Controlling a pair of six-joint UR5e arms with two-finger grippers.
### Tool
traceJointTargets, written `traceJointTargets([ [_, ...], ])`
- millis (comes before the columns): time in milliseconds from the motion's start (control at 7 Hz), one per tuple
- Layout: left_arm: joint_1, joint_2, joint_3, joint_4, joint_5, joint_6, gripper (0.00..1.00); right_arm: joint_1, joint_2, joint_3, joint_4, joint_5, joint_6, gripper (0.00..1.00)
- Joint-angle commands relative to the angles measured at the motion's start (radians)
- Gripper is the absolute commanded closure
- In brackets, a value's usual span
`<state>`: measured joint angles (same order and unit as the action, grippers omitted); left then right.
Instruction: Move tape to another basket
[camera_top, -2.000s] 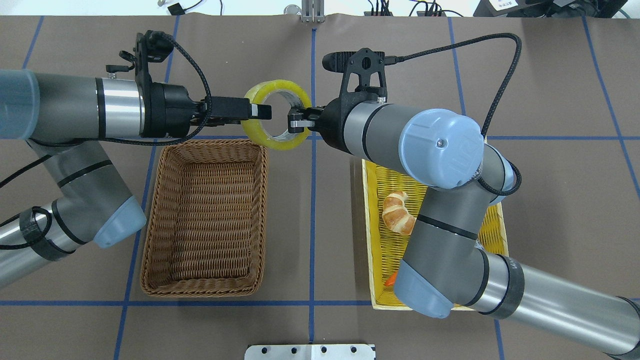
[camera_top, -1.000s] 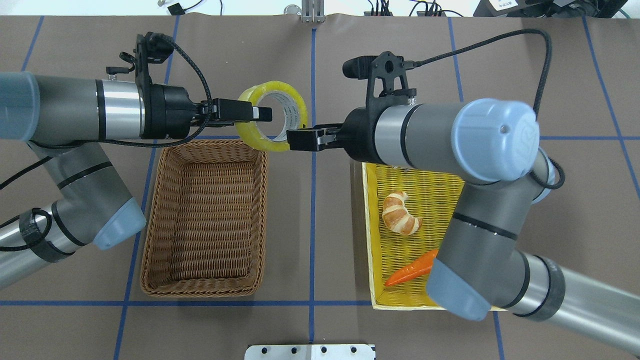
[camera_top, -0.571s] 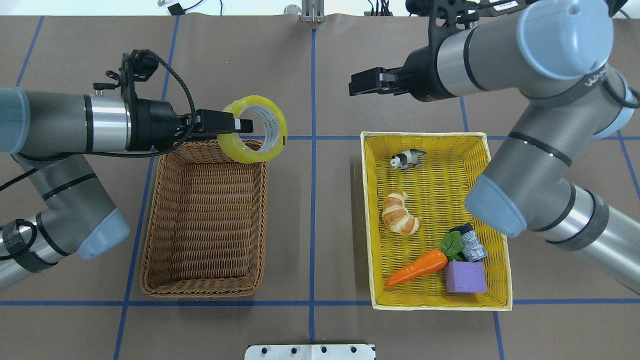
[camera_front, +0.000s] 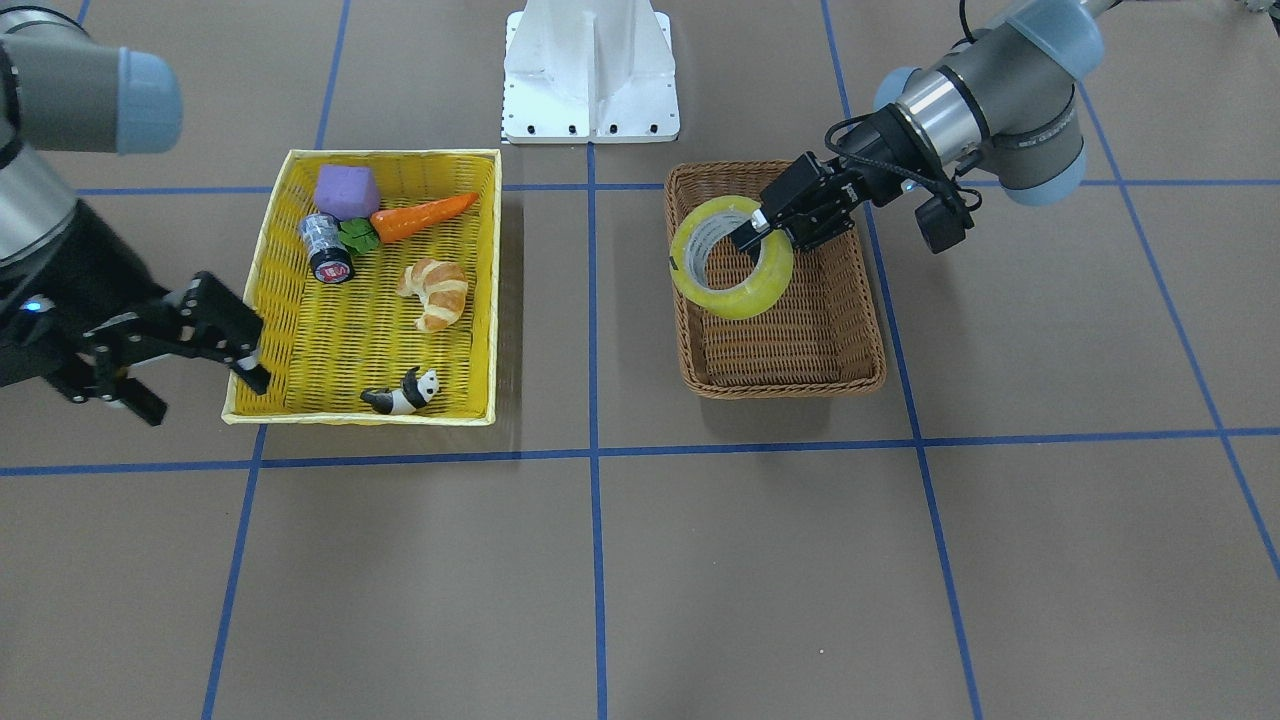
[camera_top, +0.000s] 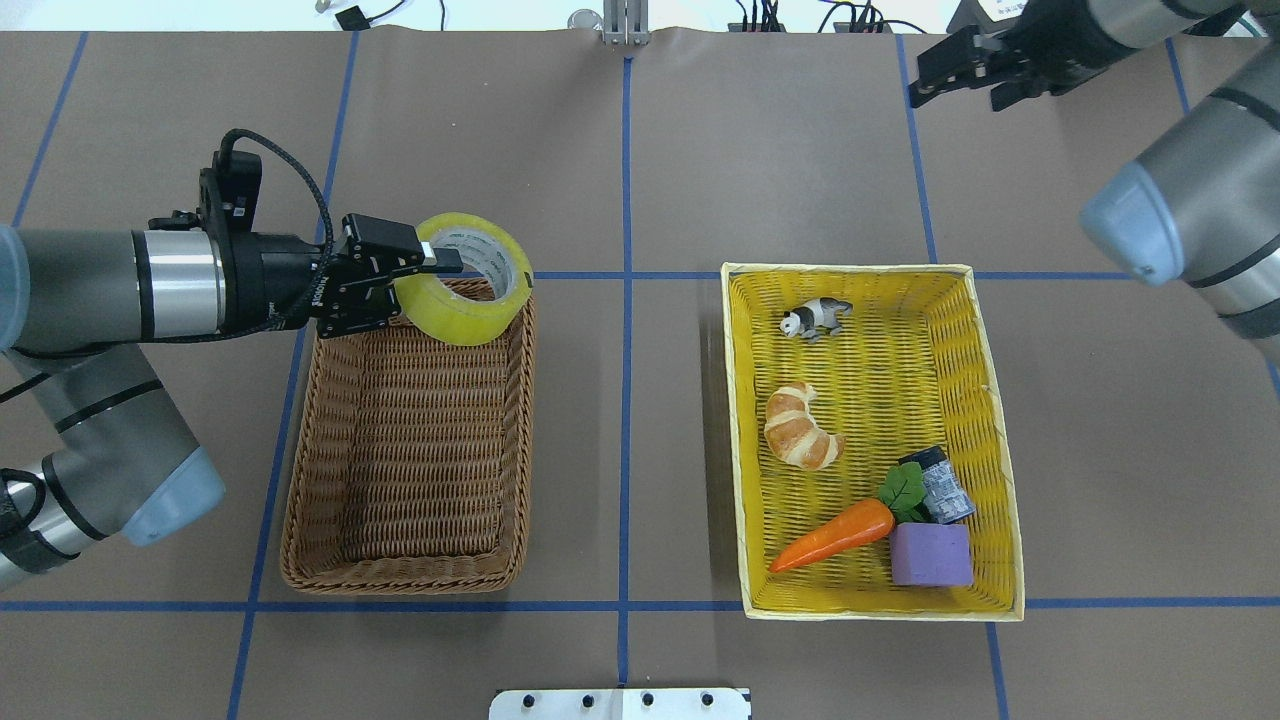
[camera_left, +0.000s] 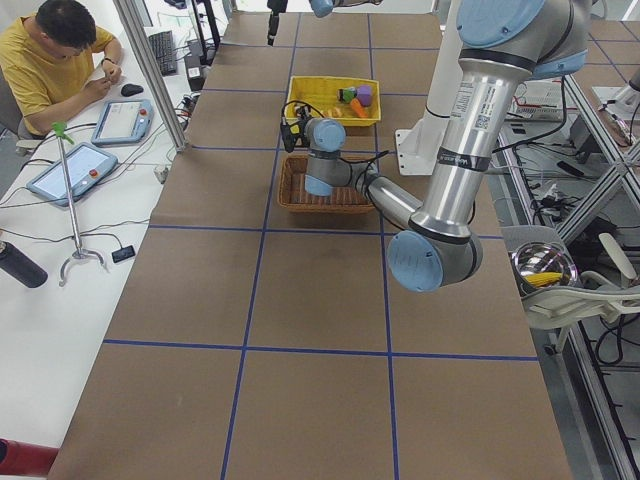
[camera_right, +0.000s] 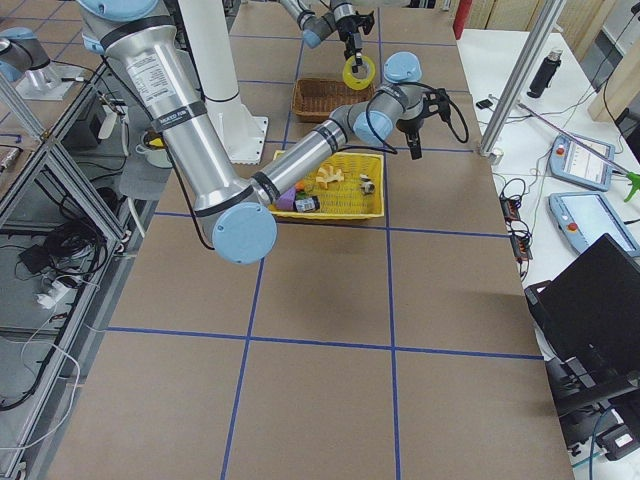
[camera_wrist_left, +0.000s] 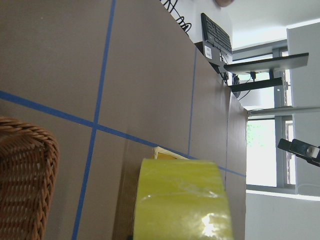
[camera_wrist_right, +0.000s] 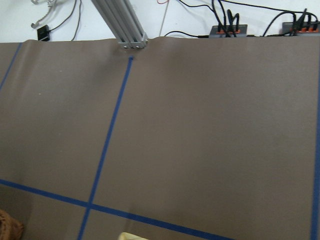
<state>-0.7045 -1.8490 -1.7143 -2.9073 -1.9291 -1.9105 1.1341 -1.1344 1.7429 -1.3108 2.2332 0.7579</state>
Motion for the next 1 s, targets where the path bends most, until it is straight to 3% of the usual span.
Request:
traceJointTargets([
  [0, 0.052, 0.04, 0.016, -0.01, 0.07, 0.037, 1.0, 0.125, -0.089, -0.014, -0.127, 0.025, -0.304, 0.0],
  [286, 0.082, 0.066, 0.033, -0.016, 0.103, 0.064, 1.0, 0.255, -0.244, -0.006, -0.153, 0.048, -0.51, 0.0],
  [571, 0.098, 0.088, 0.07, -0.101, 0.137, 0.065, 1.0, 0.379, -0.396, -0.002, -0.159, 0.126, -0.728, 0.0],
  [857, 0.148, 0.07, 0.146, -0.115, 0.194, 0.169, 1.0, 0.43, -0.461, -0.012, -0.16, 0.129, -0.843, 0.0],
])
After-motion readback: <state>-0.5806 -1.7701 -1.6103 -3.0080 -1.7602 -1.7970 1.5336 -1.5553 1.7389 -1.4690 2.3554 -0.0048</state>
